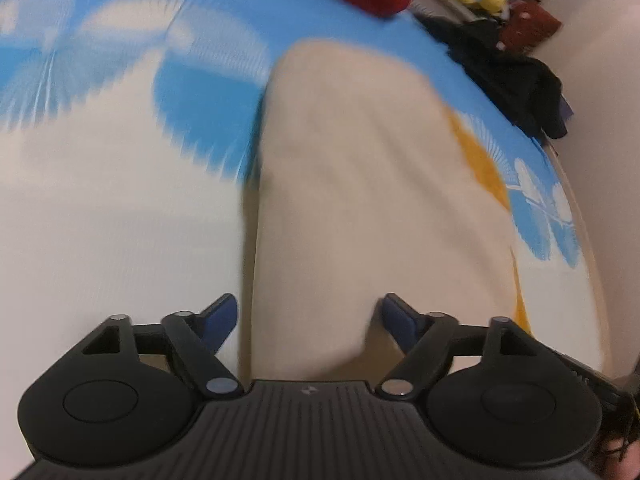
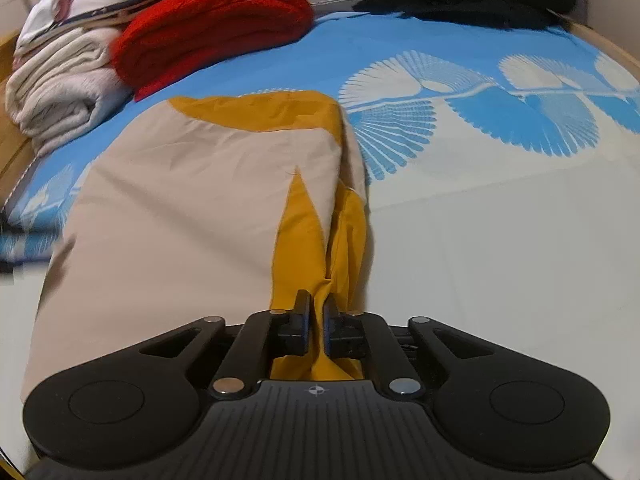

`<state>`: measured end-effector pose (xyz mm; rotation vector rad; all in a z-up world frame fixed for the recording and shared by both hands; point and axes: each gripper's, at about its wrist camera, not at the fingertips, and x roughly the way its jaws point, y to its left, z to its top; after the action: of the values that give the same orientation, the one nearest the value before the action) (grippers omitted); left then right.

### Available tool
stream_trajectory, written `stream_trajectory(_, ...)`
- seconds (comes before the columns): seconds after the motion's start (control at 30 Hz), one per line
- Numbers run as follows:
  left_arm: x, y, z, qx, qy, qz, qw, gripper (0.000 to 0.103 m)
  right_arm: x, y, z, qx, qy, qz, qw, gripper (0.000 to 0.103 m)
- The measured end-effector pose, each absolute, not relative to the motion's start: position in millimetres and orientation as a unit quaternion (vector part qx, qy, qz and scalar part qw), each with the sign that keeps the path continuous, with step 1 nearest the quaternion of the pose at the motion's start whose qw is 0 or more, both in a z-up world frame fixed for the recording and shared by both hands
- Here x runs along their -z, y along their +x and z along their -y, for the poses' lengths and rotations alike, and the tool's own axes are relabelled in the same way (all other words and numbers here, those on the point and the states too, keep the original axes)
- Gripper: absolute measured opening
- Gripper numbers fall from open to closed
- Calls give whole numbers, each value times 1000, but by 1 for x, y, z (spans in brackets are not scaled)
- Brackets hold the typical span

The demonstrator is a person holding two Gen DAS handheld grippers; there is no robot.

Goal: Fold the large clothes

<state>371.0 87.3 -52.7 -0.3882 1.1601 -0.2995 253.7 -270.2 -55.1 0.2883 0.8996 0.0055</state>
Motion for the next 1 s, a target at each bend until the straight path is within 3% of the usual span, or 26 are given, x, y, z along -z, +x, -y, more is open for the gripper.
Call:
stream_trajectory(0.1,74,356,-102,151,-265,-553,775,86,62,251,273,-12,185,-458,870,36)
stream_trajectory(0.23,91,339,-88,165,-271,-547,775,84,75,247,271,-30,182,-498,847,38)
stream_trajectory(0.3,92,334,-86,150,-302,-537,773,73,75,244,274,-27,187,-502,844,38)
stream_trajectory(0.33,92,332,-85,143,-318,-533,771,70,74,243,277,-22,191,-500,844,32)
stream_trajectory(0.4,85,327,-81,148,-339,-522,768,63,67,240,285,-7,193,-485,853,7)
stream_trajectory(0.43,82,325,-78,158,-342,-518,768,63,62,239,288,-5,197,-472,860,2)
stream_trajectory(0.6,80,327,-80,136,-300,-544,771,77,52,237,298,7,209,-436,875,2)
stream_trajectory(0.7,66,327,-78,136,-244,-546,790,77,58,238,296,-11,206,-461,863,4)
stream_trajectory(0.83,54,319,-77,135,-209,-547,799,77,67,239,284,-1,112,-496,861,4)
stream_trajectory(1.0,14,294,-62,161,-108,-507,840,70,49,229,289,11,101,-451,887,4)
